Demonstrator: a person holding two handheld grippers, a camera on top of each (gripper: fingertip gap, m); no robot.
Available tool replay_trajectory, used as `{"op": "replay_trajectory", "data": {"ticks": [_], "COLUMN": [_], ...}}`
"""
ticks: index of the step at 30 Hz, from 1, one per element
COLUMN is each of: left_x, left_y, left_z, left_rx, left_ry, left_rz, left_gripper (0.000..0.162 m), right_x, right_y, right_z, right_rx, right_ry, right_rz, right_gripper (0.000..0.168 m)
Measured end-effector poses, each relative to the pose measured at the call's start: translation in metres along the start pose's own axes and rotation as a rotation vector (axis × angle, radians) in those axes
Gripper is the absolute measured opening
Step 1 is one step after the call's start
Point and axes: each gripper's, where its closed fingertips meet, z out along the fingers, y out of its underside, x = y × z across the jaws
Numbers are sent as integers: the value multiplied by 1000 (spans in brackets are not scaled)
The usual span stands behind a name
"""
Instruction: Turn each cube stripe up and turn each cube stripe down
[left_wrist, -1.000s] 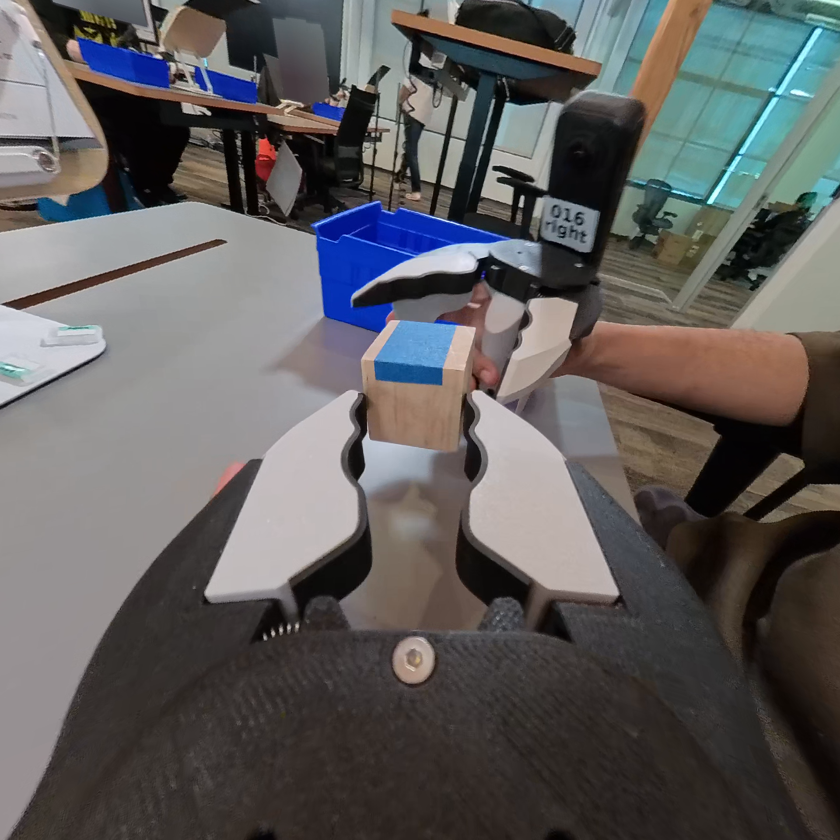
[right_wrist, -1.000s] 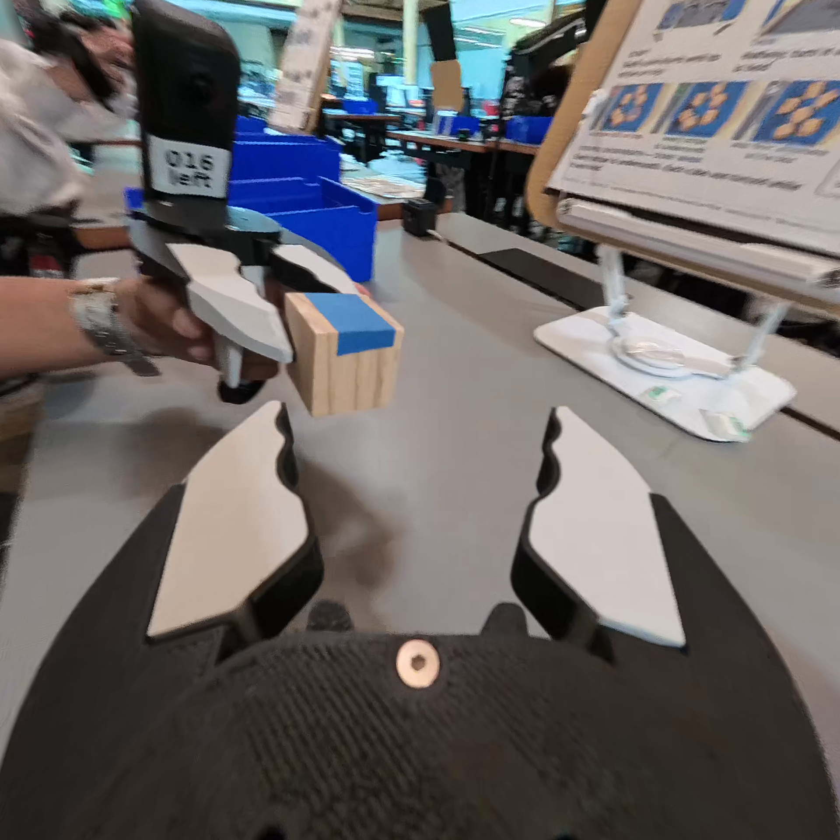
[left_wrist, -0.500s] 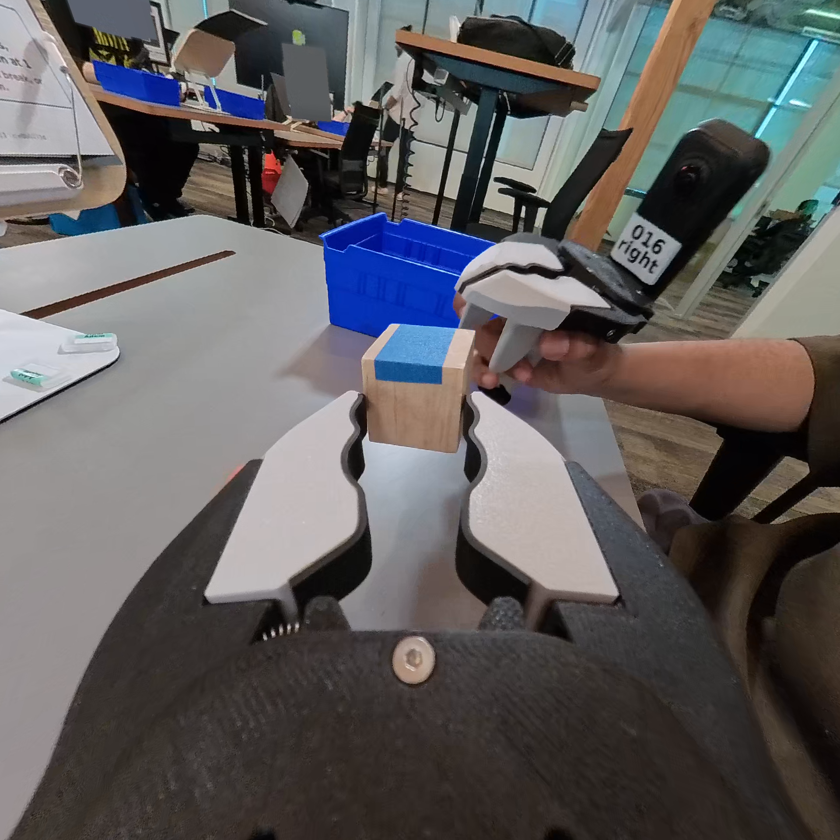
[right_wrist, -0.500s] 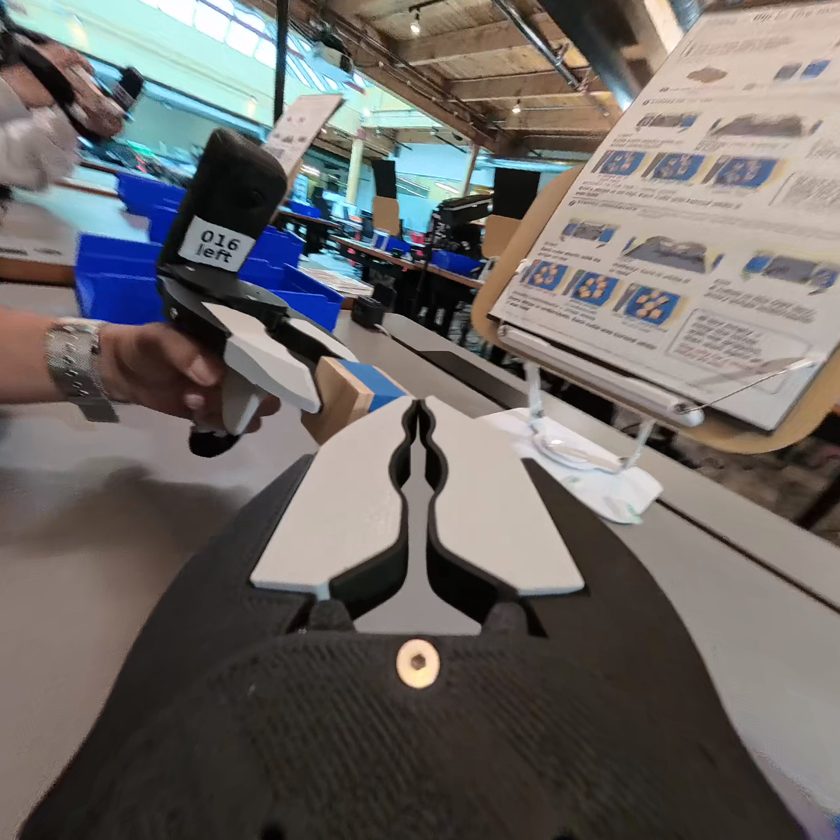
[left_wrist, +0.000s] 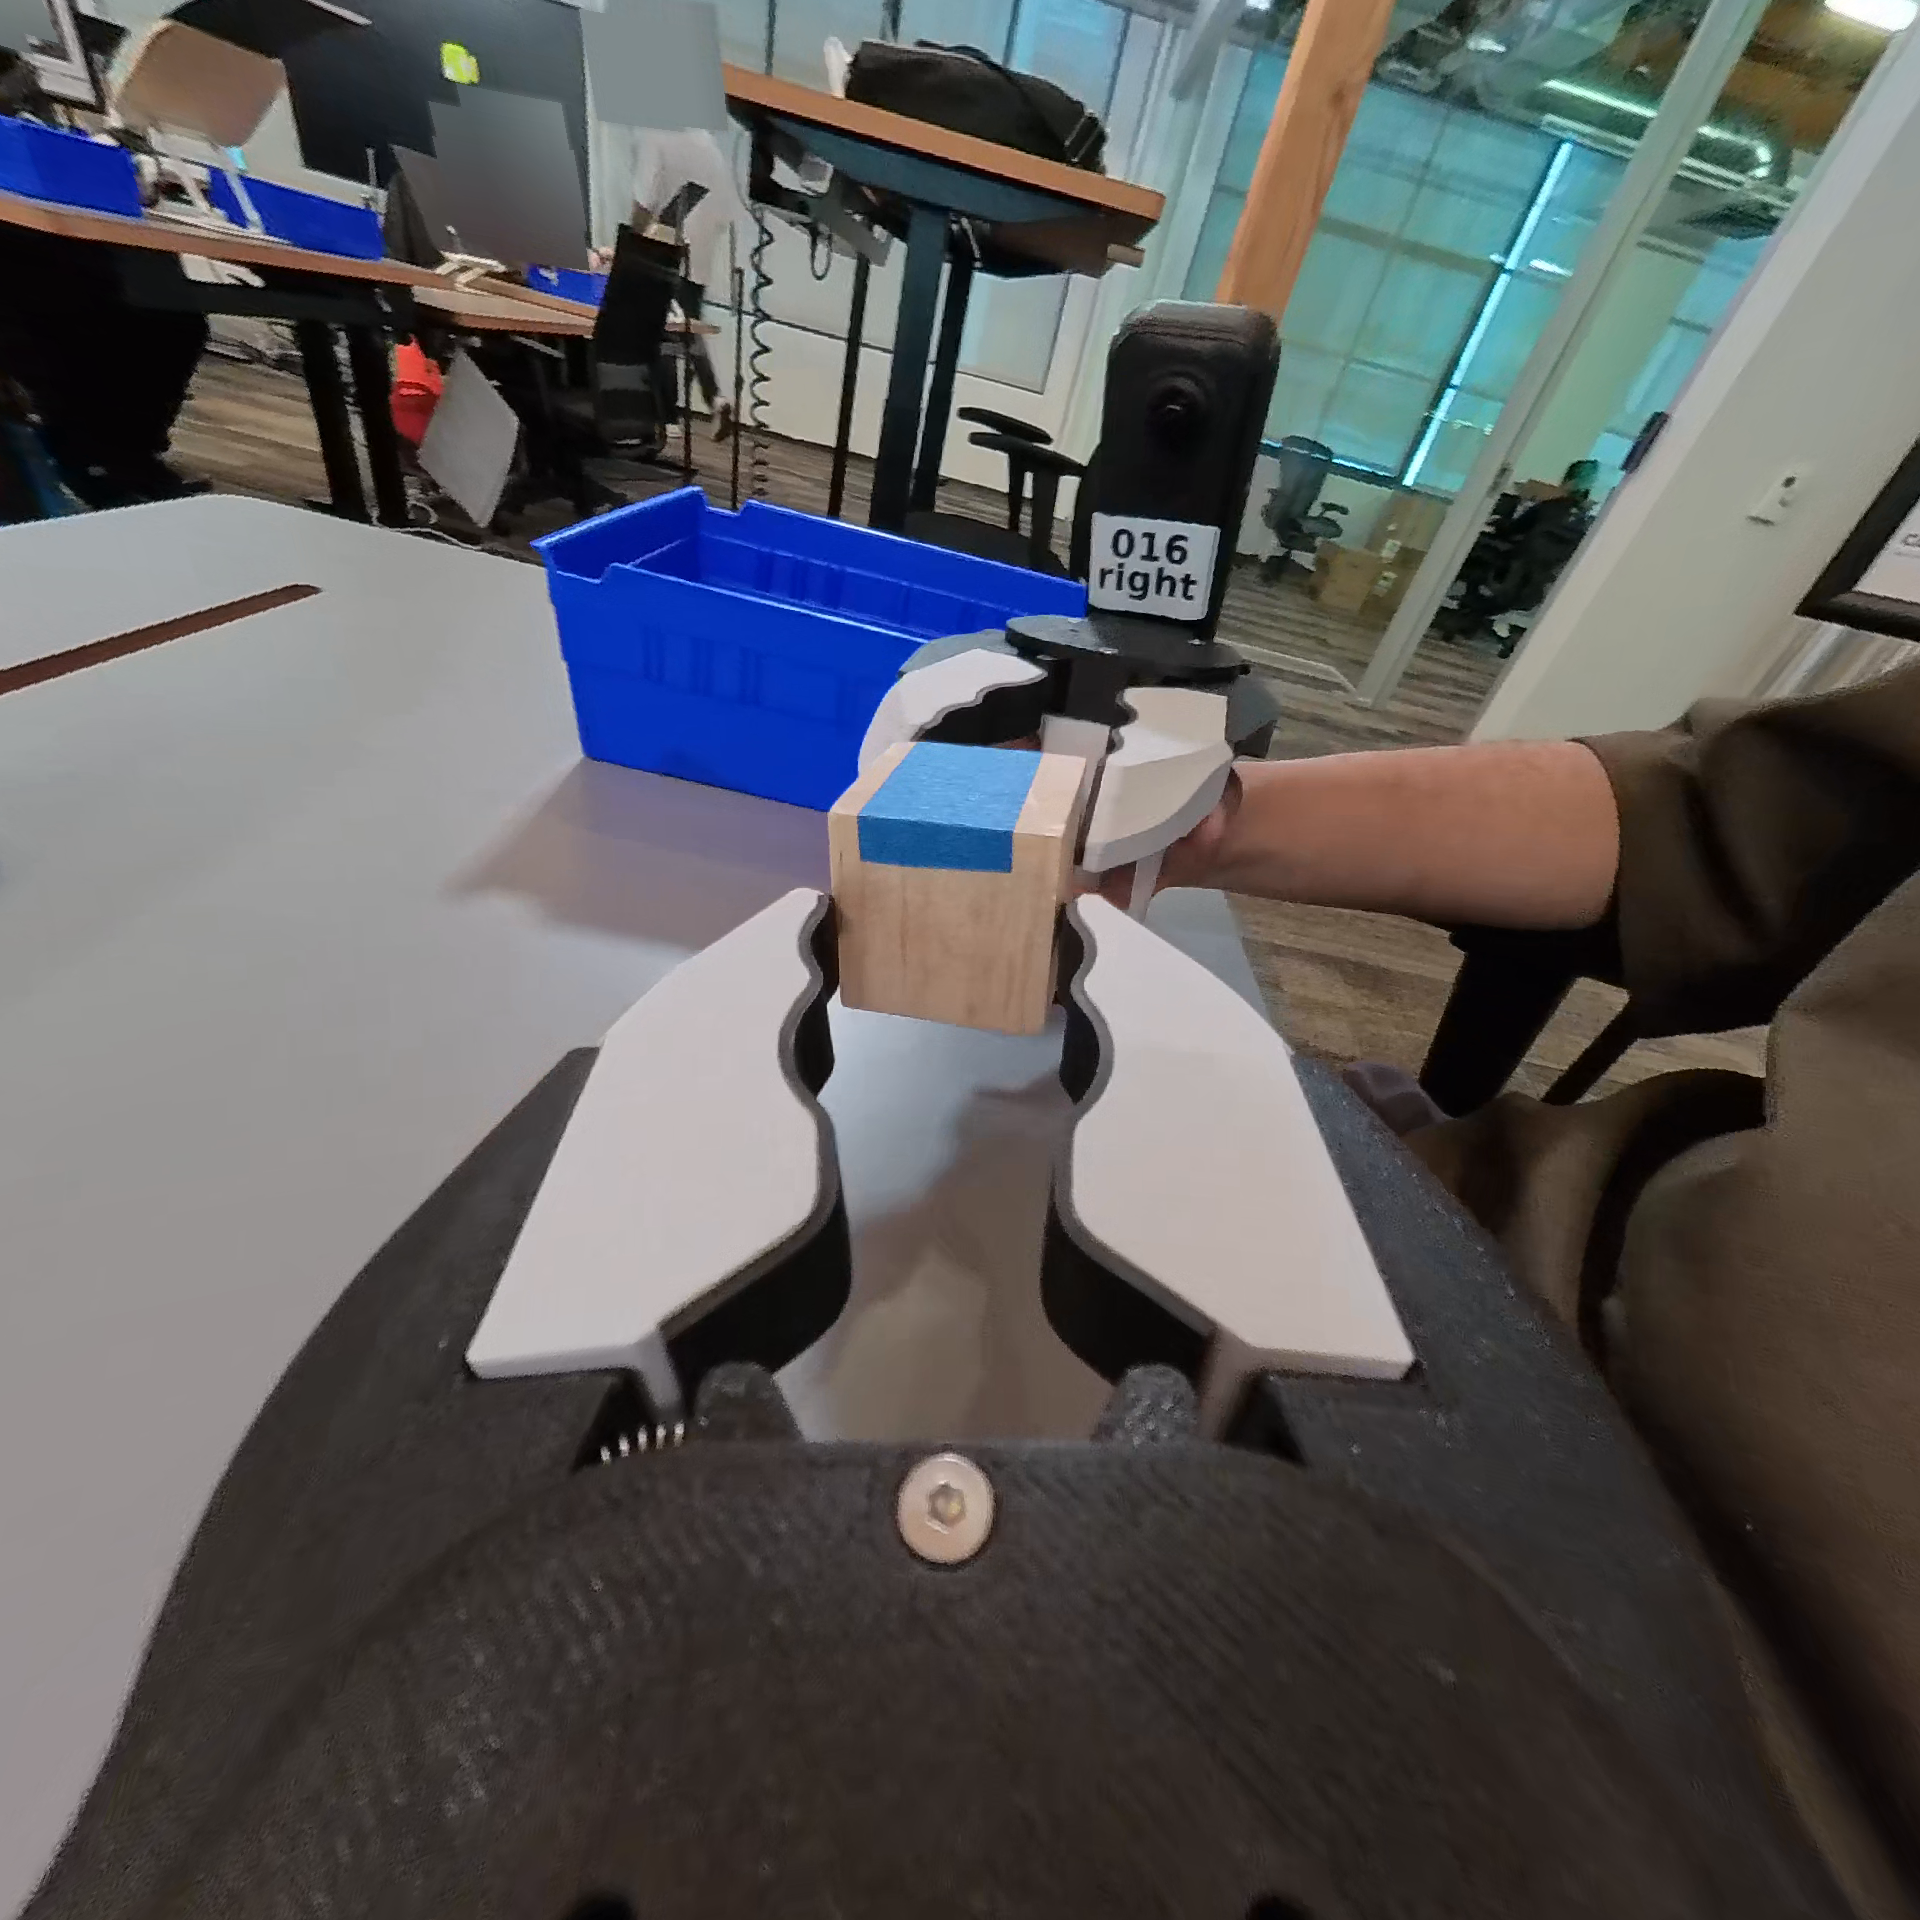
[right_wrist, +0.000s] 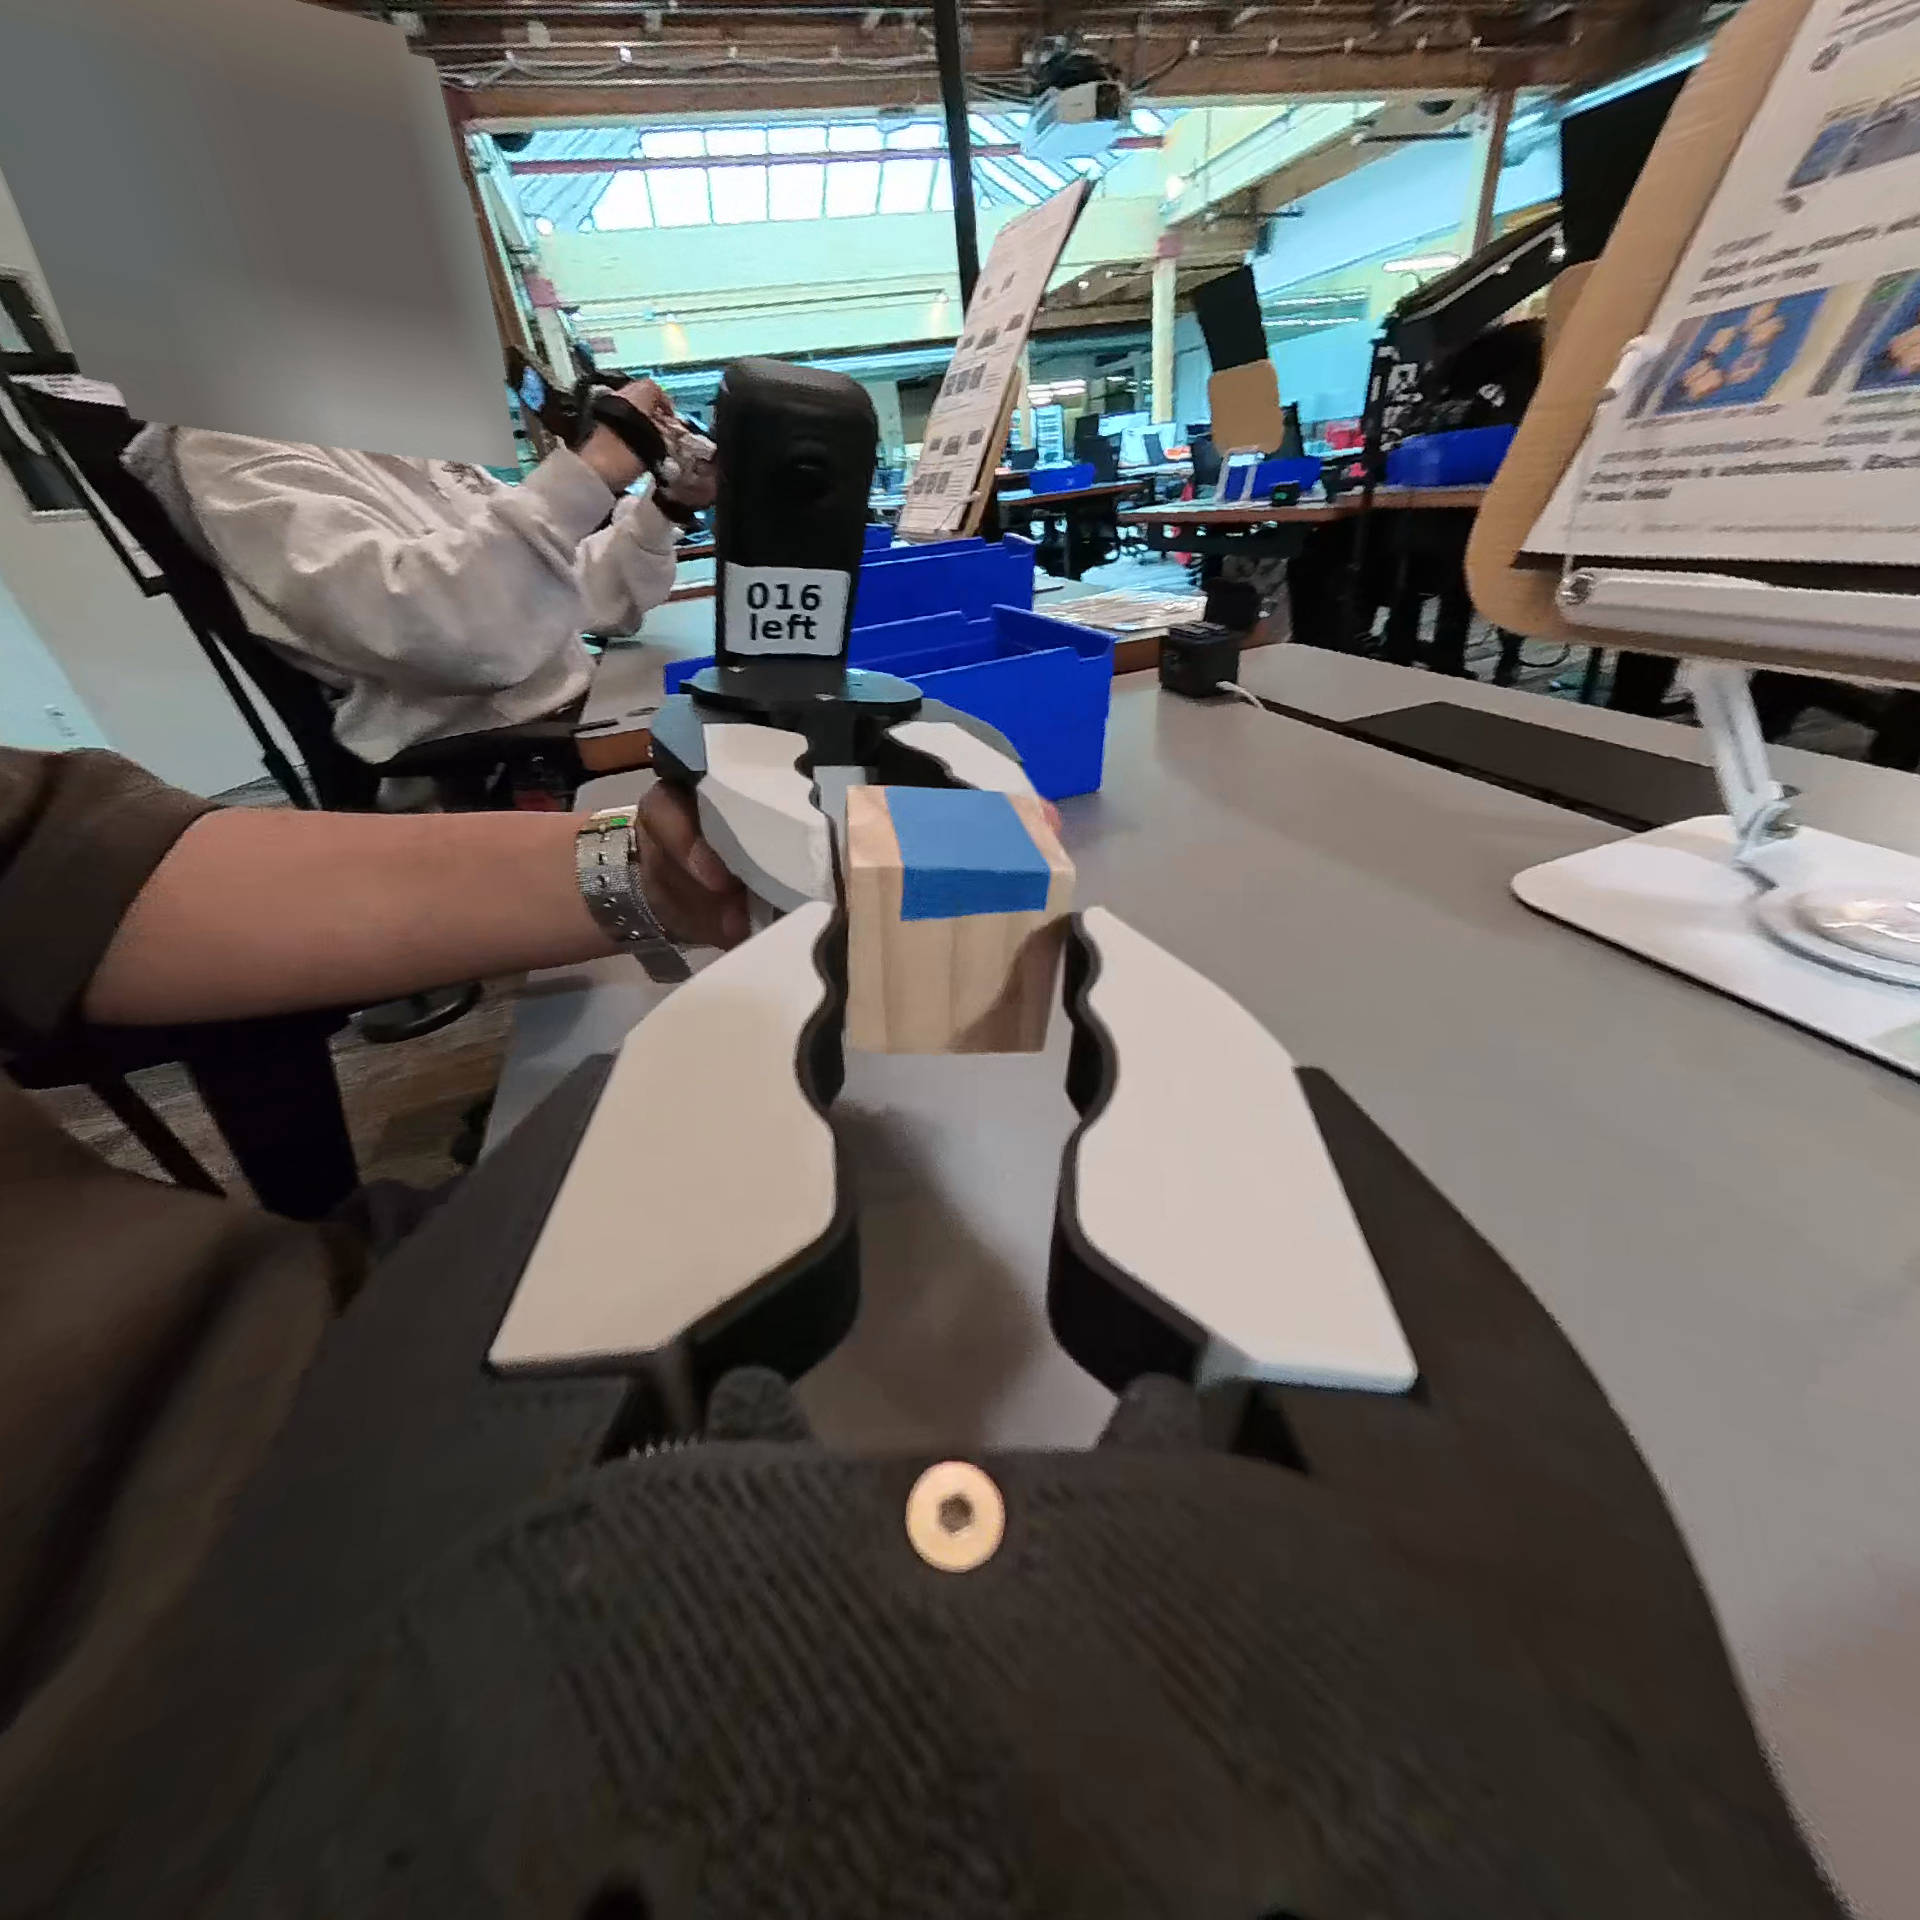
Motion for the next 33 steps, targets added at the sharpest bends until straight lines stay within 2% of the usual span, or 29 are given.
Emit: {"op": "replay_trajectory", "data": {"ticks": [8,13,17,20,24,27,30,33], "left_x": [8,3,-16,-27,-24,-19,-20,-21], "left_y": [2,-11,-13,-13,-11,-9,-2,5], "left_z": [0,-8,-16,-21,-21,-17,-11,-9], "left_rx": [-2,58,86,103,86,70,26,-11], "left_ry": [47,11,-40,-75,-20,-7,-35,-53], "left_rz": [-24,-47,-84,-103,-132,-136,-114,-103], "left_gripper": [41,49,49,49,34,35,37,38], "right_x": [-8,-5,19,51,98,131,150,159], "right_y": [-5,-39,-98,-120,-108,-78,-39,-18], "right_z": [-1,-14,-57,-110,-182,-227,-250,-258], "right_rx": [-39,64,177,196,173,132,-68,-162], "right_ry": [-10,22,133,265,476,620,689,713], "right_rz": [-25,-75,-129,-176,-135,-63,-33,20], "right_gripper": [40,40,40,40,40,40,40,40]}}
